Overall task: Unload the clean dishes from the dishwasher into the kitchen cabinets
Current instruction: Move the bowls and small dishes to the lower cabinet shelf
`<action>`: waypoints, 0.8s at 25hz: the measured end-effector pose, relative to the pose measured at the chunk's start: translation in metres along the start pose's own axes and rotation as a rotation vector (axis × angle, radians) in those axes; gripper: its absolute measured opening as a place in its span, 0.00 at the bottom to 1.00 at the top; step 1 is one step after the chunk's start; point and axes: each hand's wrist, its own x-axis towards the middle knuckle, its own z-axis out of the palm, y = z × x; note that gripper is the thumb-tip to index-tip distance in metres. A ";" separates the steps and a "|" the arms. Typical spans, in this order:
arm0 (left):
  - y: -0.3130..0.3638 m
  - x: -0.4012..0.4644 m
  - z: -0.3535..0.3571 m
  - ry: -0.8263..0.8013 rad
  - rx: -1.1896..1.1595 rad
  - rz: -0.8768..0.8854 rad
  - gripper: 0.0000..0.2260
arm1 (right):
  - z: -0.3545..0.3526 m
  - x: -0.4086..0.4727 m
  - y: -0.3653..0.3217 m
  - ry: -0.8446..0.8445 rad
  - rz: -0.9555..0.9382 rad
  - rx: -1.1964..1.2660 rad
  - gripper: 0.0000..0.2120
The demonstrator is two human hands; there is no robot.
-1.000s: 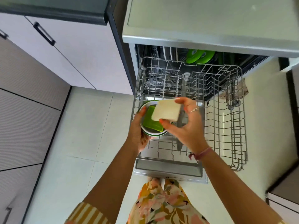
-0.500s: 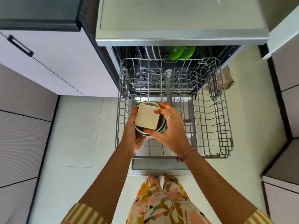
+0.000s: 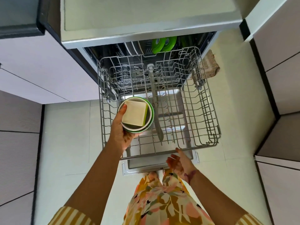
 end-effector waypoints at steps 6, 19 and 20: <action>-0.005 0.006 0.006 0.001 0.024 -0.031 0.16 | 0.024 0.017 0.004 -0.002 -0.009 0.035 0.13; 0.001 0.010 0.003 -0.009 0.004 -0.010 0.17 | 0.048 0.028 -0.014 0.004 -0.004 0.011 0.11; 0.001 0.011 0.002 -0.006 0.001 -0.006 0.18 | 0.048 0.029 -0.015 0.002 -0.011 0.000 0.11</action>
